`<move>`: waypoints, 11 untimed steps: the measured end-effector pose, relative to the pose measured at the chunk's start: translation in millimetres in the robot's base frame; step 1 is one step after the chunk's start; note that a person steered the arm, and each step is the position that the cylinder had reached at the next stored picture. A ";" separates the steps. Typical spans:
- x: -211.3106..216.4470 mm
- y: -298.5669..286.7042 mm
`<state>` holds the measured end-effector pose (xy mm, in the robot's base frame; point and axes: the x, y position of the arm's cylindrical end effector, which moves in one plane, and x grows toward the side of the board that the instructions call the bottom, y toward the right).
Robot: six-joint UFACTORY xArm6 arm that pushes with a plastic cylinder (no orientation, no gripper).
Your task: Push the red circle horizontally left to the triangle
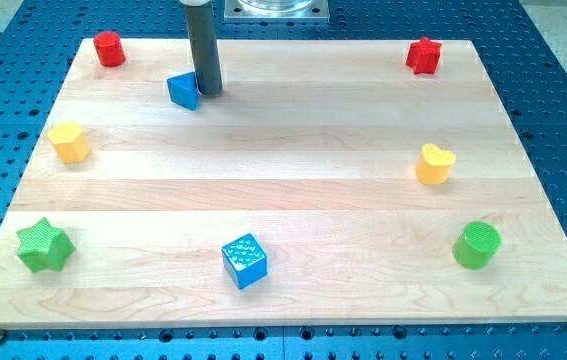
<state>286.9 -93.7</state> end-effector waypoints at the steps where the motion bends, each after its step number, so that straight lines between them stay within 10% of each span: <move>1: -23.4 -47.6; 3: 65.9 11.4; 6: -39.2 -210.8; 7: -90.6 -198.4; 10: 64.7 -68.9; 11: 21.3 -126.2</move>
